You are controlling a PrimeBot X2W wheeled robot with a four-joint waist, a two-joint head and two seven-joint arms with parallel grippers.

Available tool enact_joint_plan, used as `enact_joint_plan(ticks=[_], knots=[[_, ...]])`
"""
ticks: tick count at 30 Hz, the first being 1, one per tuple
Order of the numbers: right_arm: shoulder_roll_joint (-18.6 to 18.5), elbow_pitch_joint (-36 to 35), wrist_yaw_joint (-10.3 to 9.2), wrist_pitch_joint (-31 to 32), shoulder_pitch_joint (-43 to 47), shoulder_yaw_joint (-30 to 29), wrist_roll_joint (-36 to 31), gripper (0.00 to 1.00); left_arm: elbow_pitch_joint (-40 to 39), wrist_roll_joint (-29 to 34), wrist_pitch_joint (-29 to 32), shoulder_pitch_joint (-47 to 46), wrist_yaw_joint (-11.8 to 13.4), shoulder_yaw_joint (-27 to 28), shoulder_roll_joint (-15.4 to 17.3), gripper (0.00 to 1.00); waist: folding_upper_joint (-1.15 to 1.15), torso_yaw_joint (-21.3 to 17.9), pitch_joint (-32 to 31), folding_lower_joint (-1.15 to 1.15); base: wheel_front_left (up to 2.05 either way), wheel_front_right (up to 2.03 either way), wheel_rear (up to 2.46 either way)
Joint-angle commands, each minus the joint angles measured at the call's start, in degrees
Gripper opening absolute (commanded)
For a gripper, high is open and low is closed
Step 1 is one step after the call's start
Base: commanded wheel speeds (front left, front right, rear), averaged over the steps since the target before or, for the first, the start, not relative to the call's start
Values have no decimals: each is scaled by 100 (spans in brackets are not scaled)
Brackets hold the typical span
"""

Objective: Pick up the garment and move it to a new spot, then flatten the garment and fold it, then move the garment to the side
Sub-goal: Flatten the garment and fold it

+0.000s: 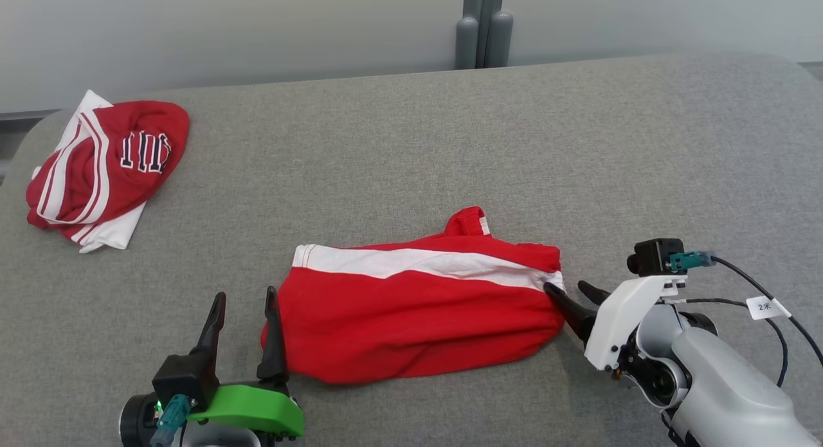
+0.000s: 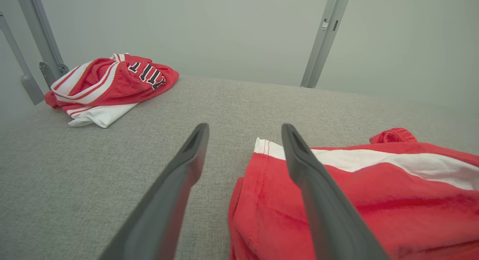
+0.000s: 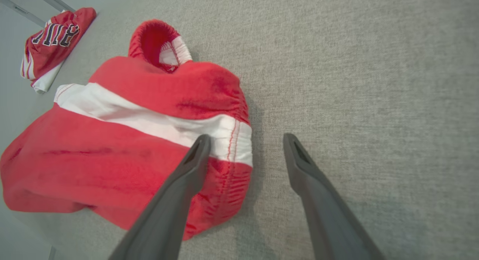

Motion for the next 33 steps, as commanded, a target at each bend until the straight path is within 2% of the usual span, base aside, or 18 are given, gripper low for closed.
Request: enact_joint_plan(ticks=[1,4,5,7,8,11,12,14,19,26,33], knots=[[-99,33,2,27,-125,158,155,100,-6,57,3,-113,-4,-1,30,100,0,60,78,0,0,0,0],[-189,80,2,-8,-241,414,356,99,1,61,3,-134,-10,8,29,100,0,84,125,0,0,0,0],[-219,96,2,-34,-276,481,416,95,3,64,3,-141,-8,9,29,100,0,90,138,0,0,0,0],[-272,130,2,-122,-357,630,493,76,3,70,2,-160,-11,7,28,100,0,101,159,0,0,0,0],[-291,146,2,-189,-391,694,526,53,3,71,3,-166,-13,10,27,100,0,104,167,0,0,0,0],[-372,182,2,-441,-490,881,582,29,5,80,3,-166,-4,20,26,100,0,103,176,0,0,0,0],[-372,182,2,-441,-490,881,582,29,5,80,3,-166,-4,20,26,100,0,103,176,0,0,0,0],[-426,183,1,-590,-535,1015,611,0,3,64,3,-160,5,29,26,100,0,88,171,0,0,0,0],[-579,100,2,-979,-620,1357,614,0,13,47,3,-174,0,28,22,100,0,6,146,0,0,0,0],[-764,127,1,-1735,-653,1877,-4,0,82,-149,49,-347,-167,-115,6,100,0,-84,89,0,0,0,0],[-657,242,1,-2205,-404,1954,-774,0,345,-417,701,-836,-439,-461,-6,100,0,-145,35,0,0,0,0]])
